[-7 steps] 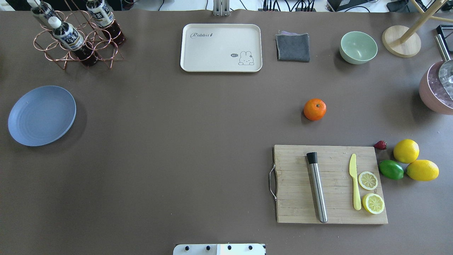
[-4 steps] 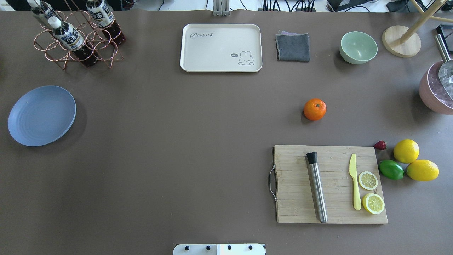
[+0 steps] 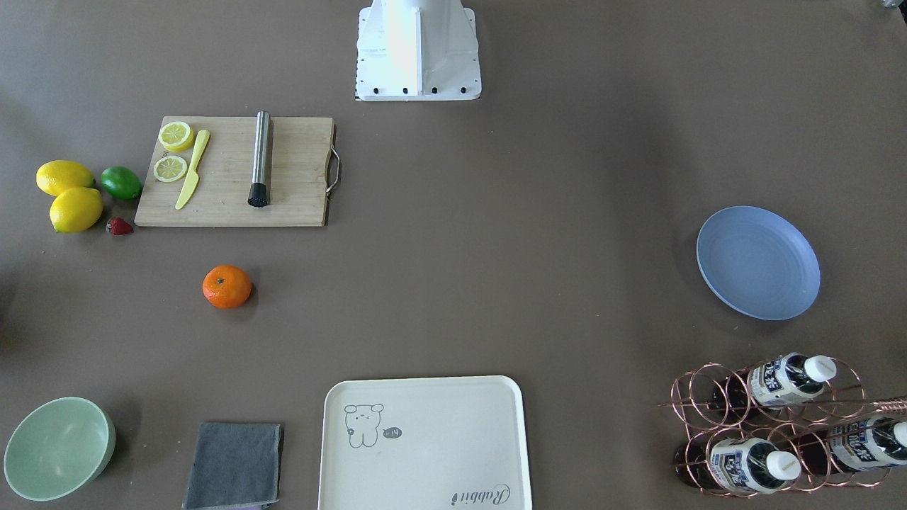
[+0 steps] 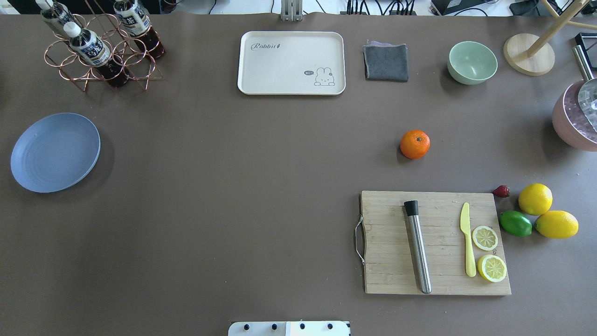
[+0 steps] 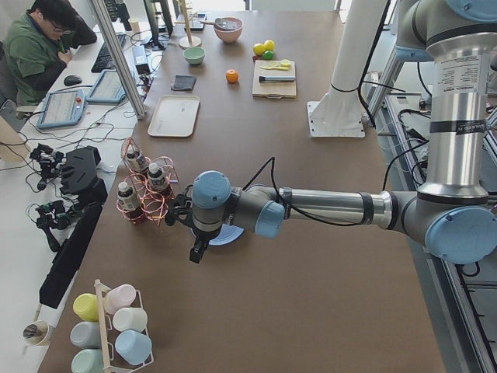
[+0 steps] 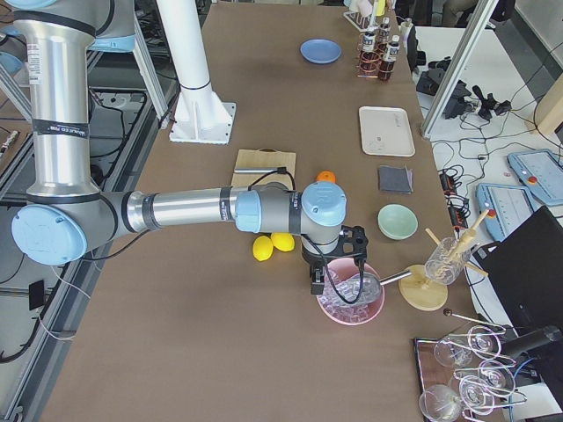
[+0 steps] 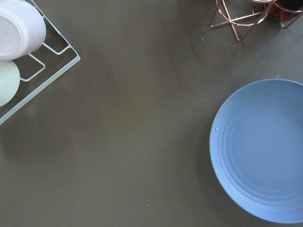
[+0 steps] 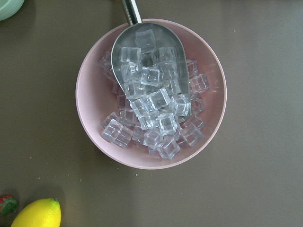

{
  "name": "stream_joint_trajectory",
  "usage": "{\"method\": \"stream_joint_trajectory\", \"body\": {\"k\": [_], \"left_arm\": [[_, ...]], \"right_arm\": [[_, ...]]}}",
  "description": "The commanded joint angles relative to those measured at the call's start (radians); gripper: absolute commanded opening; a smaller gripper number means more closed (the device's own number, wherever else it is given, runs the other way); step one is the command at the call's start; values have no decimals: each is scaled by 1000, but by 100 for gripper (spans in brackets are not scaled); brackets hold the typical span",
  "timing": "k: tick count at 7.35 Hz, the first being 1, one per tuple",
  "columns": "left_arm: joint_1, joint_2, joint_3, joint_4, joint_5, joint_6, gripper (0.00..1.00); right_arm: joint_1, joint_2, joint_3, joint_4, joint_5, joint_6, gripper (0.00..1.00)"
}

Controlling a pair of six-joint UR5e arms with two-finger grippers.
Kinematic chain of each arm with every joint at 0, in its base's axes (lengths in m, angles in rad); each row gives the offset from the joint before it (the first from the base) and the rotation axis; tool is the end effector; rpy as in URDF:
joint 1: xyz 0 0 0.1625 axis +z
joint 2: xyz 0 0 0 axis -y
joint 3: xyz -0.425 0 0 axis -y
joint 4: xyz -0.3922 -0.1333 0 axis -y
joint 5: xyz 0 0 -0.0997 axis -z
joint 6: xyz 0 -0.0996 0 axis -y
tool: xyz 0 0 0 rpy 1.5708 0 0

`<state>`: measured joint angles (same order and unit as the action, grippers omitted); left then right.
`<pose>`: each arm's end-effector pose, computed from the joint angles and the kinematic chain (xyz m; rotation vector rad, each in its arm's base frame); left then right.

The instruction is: Pick orange to plate

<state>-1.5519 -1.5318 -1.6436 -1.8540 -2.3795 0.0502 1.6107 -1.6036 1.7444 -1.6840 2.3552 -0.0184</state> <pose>-0.0520 -0.4926 0.6082 0.3123 0.7977 0.1930 0.0819 -0.4731 0.6000 0.0490 -0.7833 0.0096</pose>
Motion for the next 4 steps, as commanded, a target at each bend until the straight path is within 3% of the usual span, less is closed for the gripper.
{"method": "stream_joint_trajectory", "body": {"k": [1,4], "left_arm": [[-7,11,-8,-8,0,-1,98],[-7,16,1,-39,-3,4,98]], "right_arm": [[0,-2,3,0,1,0,100],[0,-2,3,1,1,0,100]]}}
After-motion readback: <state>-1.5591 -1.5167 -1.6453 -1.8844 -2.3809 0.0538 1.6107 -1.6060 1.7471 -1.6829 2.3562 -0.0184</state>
